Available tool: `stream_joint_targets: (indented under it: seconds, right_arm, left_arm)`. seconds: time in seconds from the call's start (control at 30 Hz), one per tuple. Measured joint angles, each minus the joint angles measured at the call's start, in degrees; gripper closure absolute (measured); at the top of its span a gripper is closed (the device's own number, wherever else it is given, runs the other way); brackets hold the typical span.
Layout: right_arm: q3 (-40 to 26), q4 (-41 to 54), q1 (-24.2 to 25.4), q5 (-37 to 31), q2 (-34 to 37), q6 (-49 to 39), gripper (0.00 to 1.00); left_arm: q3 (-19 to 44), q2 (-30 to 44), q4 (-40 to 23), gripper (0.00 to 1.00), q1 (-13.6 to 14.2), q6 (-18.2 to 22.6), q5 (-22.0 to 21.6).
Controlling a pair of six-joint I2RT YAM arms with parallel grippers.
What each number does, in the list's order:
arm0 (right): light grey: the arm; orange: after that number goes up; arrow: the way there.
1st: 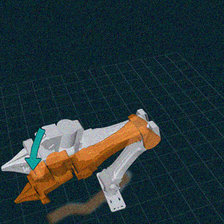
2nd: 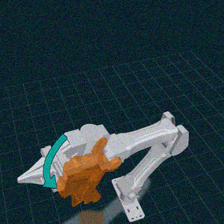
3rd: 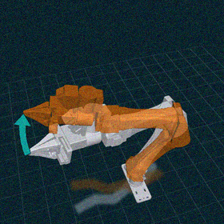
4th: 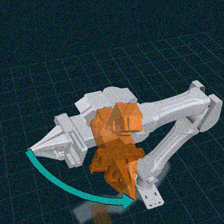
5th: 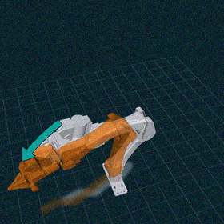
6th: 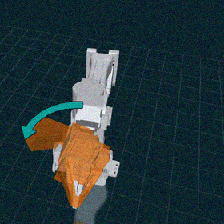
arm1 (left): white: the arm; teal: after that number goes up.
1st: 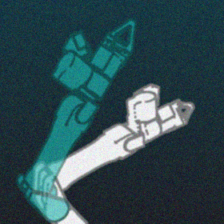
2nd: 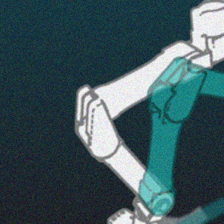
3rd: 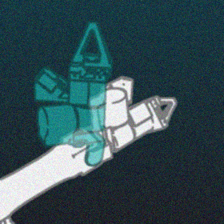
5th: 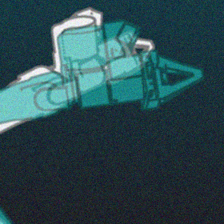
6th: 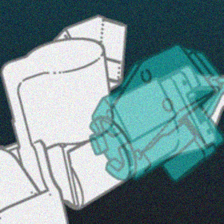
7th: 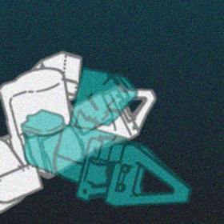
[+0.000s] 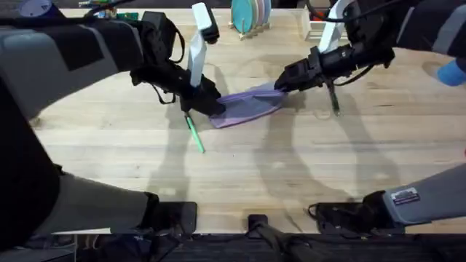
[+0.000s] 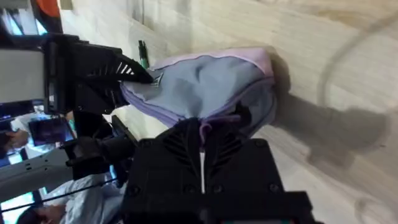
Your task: Unzip the bag, pick up the pens from the table one at a time and place them inside, then zip the bag closed.
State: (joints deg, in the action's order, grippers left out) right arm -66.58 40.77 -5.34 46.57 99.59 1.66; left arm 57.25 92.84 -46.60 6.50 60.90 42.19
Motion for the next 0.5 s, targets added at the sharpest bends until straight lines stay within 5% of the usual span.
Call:
stream_joint_targets:
  seconds: [0.5]
  right_arm:
    - [-1.4, 5.1, -0.6, -3.8, -7.7, 0.7, 0.969]
  left_arm:
    - [0.0, 0.0, 0.0, 0.959, 0.3, 0.0, 1.2]
